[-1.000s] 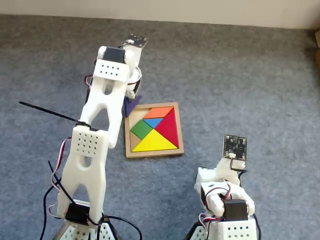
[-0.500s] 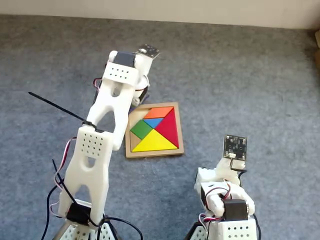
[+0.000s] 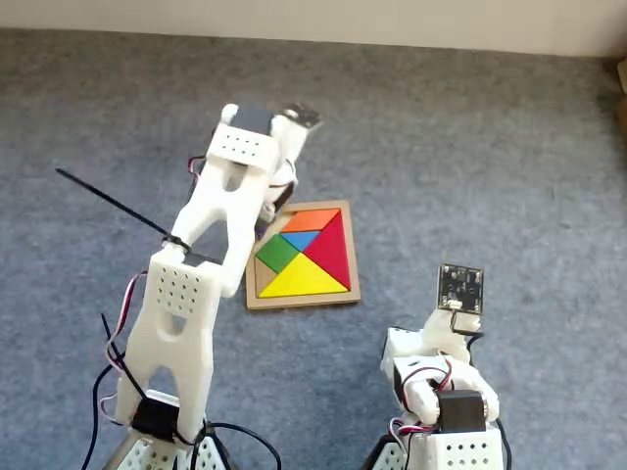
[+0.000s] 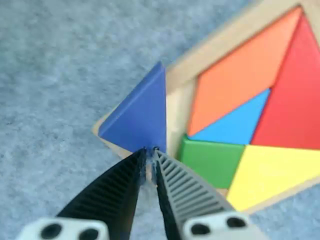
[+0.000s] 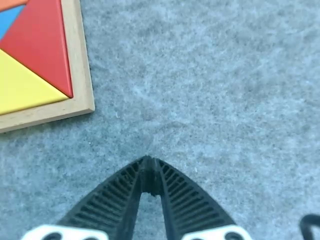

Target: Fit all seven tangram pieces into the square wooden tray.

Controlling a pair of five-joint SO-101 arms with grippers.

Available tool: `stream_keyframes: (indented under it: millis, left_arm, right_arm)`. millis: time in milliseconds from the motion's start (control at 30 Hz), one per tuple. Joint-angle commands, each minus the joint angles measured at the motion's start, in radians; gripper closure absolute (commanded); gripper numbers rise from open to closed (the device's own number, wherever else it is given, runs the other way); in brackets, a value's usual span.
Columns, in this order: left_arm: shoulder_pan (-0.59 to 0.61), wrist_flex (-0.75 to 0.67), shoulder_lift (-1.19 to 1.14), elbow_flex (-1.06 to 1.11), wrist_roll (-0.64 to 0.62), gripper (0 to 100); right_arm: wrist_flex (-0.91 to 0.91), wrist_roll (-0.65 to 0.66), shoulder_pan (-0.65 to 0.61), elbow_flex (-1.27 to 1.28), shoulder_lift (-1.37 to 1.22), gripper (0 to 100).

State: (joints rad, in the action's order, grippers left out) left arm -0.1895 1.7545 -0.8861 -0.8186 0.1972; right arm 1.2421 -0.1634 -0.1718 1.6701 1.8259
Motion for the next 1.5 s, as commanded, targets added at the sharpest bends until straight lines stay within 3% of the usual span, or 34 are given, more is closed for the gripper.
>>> stream_keyframes:
  millis: [0, 300, 600, 900, 1233, 1467]
  left_arm:
    - [-0.036, 0.006, 0.117, 0.041, 0.009, 96]
    - [-0.005, -0.006, 0.24, 0.117, 0.003, 96]
    - [0.012, -0.261, 0.239, 0.268, -0.048, 96]
    - [-0.068, -0.264, 0.245, 0.378, 0.091, 96]
    - [-0.084, -0.198, 0.248, 0.328, 0.086, 99]
    - [-0.07, -0.196, 0.288, 0.312, 0.011, 99]
  right_arm:
    - [0.008, -0.006, 0.005, 0.119, 0.015, 99.3]
    - [0.008, -0.006, 0.005, 0.12, 0.015, 99.3]
    - [0.008, -0.006, 0.005, 0.12, 0.016, 99.3]
    - [0.008, -0.006, 0.005, 0.12, 0.016, 99.3]
    - [0.008, -0.006, 0.005, 0.12, 0.016, 99.3]
    - [0.008, -0.006, 0.005, 0.12, 0.016, 99.3]
